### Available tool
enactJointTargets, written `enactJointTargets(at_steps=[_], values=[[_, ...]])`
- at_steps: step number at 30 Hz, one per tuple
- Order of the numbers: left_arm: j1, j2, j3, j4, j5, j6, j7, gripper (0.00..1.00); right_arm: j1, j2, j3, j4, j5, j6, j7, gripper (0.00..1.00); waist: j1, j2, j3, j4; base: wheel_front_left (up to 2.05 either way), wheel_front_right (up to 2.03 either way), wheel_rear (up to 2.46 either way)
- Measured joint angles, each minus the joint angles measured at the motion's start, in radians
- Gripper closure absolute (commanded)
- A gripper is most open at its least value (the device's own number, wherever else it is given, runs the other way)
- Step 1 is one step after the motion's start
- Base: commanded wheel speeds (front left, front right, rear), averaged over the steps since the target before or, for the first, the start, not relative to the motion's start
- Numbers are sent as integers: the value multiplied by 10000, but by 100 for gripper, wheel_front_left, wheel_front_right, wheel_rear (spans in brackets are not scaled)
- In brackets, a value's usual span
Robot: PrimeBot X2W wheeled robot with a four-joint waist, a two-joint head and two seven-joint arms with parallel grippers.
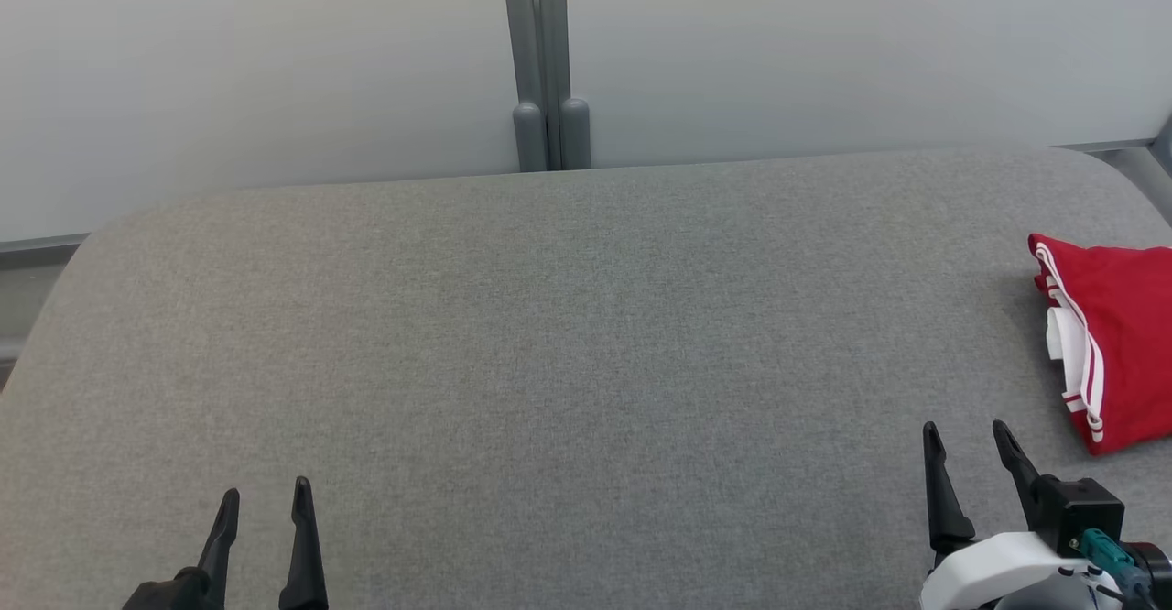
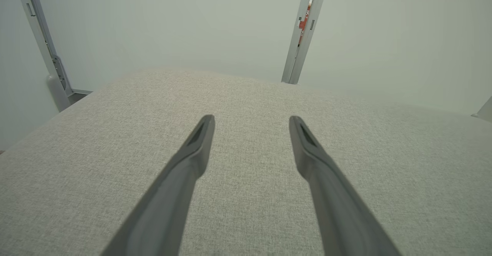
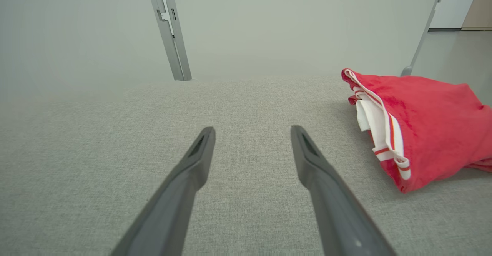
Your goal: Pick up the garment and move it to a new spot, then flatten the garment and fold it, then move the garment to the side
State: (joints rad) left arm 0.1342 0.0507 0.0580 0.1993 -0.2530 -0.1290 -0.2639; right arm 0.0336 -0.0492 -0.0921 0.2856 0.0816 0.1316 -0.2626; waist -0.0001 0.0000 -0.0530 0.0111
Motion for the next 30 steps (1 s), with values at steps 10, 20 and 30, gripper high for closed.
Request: enactJointTargets(at_steps=[10, 20, 30], values=[[-117, -2, -401, 79, 167, 0, 0, 0, 17, -2, 13, 46, -82, 0, 0, 0, 0, 0, 99, -13, 0, 0, 0], [-135, -2, -424, 82, 165, 0, 0, 0, 15, 0, 127, 36, -50, 0, 0, 0, 0, 1, 143, -85, 0, 0, 0], [43, -56, -552, 495, 159, 0, 2, 100, 109, 98, 186, 449, -31, 2, 17, 100, 0, 0, 157, -114, 0, 0, 0]])
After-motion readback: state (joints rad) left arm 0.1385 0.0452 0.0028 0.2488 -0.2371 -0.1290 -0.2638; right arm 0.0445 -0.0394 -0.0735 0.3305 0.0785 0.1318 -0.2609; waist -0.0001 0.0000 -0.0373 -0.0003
